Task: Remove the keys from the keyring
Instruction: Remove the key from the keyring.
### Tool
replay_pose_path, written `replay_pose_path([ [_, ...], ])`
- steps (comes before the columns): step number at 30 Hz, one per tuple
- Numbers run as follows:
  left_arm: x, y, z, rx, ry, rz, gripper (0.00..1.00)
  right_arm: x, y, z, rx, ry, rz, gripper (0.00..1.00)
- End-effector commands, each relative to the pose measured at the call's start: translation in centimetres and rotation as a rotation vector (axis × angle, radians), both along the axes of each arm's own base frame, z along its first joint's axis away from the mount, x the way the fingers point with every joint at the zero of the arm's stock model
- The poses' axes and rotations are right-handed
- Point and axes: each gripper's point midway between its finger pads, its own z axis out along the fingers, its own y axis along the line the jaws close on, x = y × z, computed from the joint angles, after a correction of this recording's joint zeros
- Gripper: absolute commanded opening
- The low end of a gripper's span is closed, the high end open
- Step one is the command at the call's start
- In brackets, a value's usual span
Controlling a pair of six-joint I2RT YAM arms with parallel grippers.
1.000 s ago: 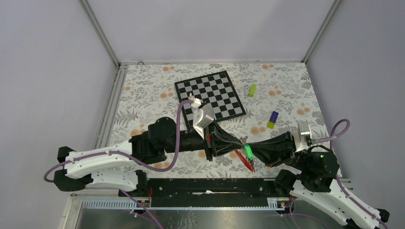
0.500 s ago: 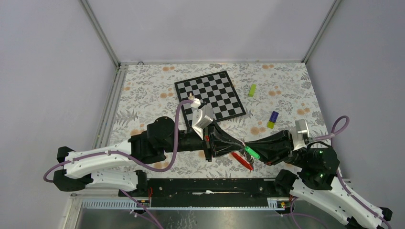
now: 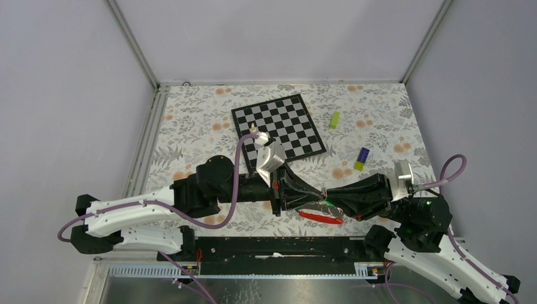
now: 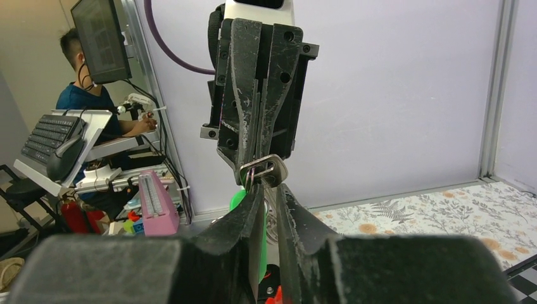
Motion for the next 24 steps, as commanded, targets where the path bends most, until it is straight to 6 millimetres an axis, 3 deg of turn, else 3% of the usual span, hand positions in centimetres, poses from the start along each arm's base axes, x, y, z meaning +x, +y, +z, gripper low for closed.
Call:
replay_pose_path([
  [1, -0.2, 0.8, 4.2, -0.113, -0.026, -0.005, 0.00, -1.5, -0.7, 1.8, 0.042, -0.051, 0.047, 0.21],
  [9, 0.0, 0.7, 4.1, -0.105, -0.029, 0.007, 0.00, 0.3, -2.2, 1.6, -0.025, -0.055, -0.118, 0.26],
  [16, 0.1, 0.7, 3.9, -0.094, -0.030, 0.012, 0.00, -0.1, -4.4, 3.5, -0.065, -0.128, -0.202, 0.33],
  [21, 0.0, 0.6, 3.5, -0.055, -0.032, 0.008, 0.00, -0.7, -3.7, 3.9, -0.159, -0.140, -0.155, 0.37],
  [24, 0.1, 0.6, 3.0, -0.021, -0.033, 0.013, 0.00, 0.0, -2.9, 3.9, -0.250, -0.086, -0.147, 0.36],
])
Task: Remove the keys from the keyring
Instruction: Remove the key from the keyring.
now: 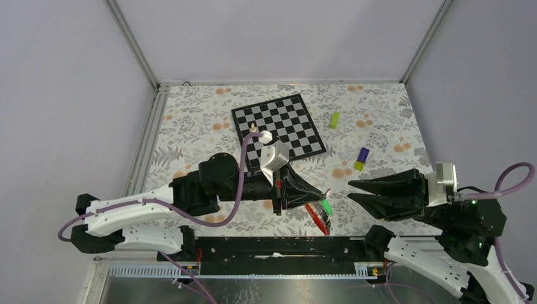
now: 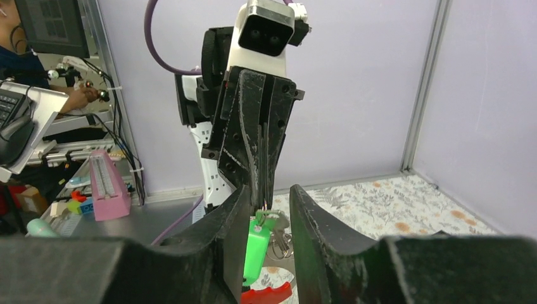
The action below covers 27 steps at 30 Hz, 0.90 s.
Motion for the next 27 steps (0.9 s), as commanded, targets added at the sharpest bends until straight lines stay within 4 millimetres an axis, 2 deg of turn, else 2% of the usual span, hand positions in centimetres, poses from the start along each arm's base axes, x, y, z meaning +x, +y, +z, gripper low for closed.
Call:
replay_pose_path([
  [1, 0.2, 0.7, 3.2, -0.053, -0.034, 0.015, 0.00, 1.2, 1.8, -1.0, -0.166, 0.076, 0.004, 0.36],
  [6, 0.6, 0.6, 2.4, 0.000, -0.033, 0.035, 0.00, 0.6, 3.3, -1.8, -0.250, 0.143, 0.086, 0.35],
  [14, 0.3, 0.5, 2.0, 0.022, -0.034, 0.017, 0.00, -0.4, 4.9, -3.2, -0.337, 0.182, 0.204, 0.34],
  [27, 0.3, 0.6, 1.8, 0.034, -0.039, 0.020, 0.00, 0.0, 4.6, -4.9, -0.389, 0.203, 0.173, 0.29],
])
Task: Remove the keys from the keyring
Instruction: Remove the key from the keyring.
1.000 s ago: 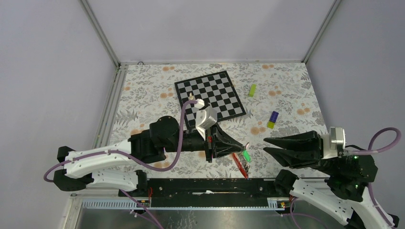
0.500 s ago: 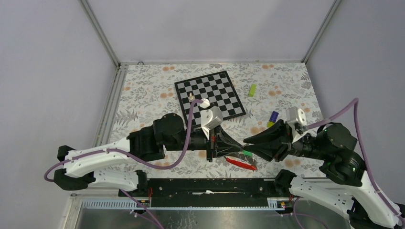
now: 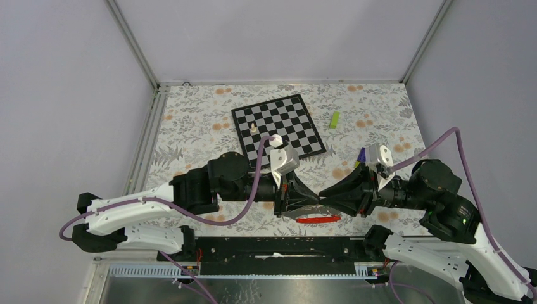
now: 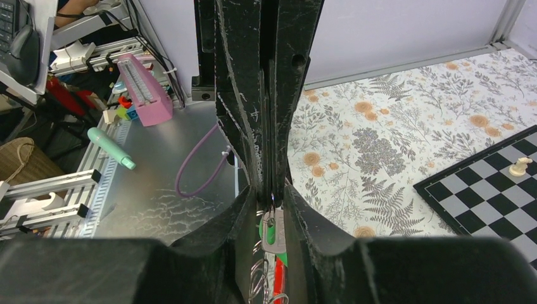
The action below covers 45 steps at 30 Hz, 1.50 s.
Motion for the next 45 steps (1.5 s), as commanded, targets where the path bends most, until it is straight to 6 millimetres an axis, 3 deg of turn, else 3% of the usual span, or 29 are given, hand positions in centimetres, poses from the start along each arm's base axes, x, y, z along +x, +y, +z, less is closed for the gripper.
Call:
replay_pose_path([
  [1, 0.2, 0.5, 4.5, -0.125, -0.043, 0.009, 0.00, -0.5, -0.7, 0.8, 0.008, -0.025, 0.006, 0.29],
  [27, 0.3, 0.5, 4.4, -0.118, -0.048, 0.016, 0.00, 0.0, -0.8, -0.8, -0.036, -0.023, -0.017, 0.26],
  [32, 0.8, 0.5, 4.2, -0.106, -0.049, 0.042, 0.00, 0.1, -1.5, 0.1, 0.009, -0.070, -0.047, 0.33],
  [40, 2.1, 0.6, 3.7, -0.088, -0.042, 0.121, 0.00, -0.1, -2.7, 2.3, 0.104, -0.135, -0.085, 0.33],
  [45, 2.3, 0.7, 3.7, -0.089, -0.036, 0.133, 0.00, -0.8, -2.2, 2.6, 0.120, -0.134, -0.038, 0.32],
])
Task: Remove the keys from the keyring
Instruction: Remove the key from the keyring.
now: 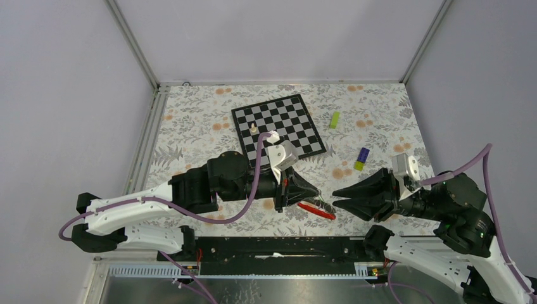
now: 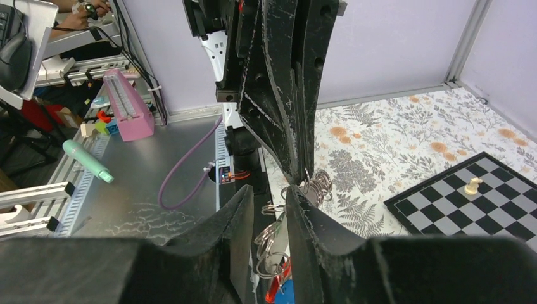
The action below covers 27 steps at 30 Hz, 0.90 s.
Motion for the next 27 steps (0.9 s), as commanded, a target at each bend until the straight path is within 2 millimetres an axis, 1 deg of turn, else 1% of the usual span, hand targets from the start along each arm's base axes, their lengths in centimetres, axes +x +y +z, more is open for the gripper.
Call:
replay_pose_path([
  [1, 0.6, 0.6, 3.7, -0.101, -0.019, 0.041, 0.00, -0.3, 0.6, 1.3, 0.047, -0.029, 0.037, 0.32],
  [6, 0.9, 0.6, 3.8, -0.103, -0.015, 0.055, 0.00, -1.4, 1.5, 1.1, 0.053, 0.001, 0.127, 0.31],
  [9, 1.0, 0.6, 3.9, -0.106, -0.016, 0.065, 0.00, -1.9, 2.1, 0.6, 0.046, 0.029, 0.177, 0.29],
  [11, 1.1, 0.6, 3.9, -0.107, -0.017, 0.066, 0.00, -1.7, 2.2, 0.1, 0.037, 0.035, 0.170, 0.28],
  [15, 0.9, 0.7, 4.1, -0.116, -0.020, 0.055, 0.00, -0.8, 1.9, -0.4, 0.040, 0.033, 0.107, 0.27],
  [20, 0.7, 0.7, 4.2, -0.119, -0.018, 0.049, 0.00, -1.2, 2.2, -1.1, 0.031, 0.062, 0.135, 0.28],
  [23, 0.6, 0.6, 4.1, -0.116, -0.017, 0.041, 0.00, -1.1, 2.5, -1.7, 0.016, 0.084, 0.142, 0.28],
  [27, 0.4, 0.6, 4.2, -0.117, -0.019, 0.030, 0.00, -0.7, 2.5, -2.0, 0.010, 0.081, 0.119, 0.29],
])
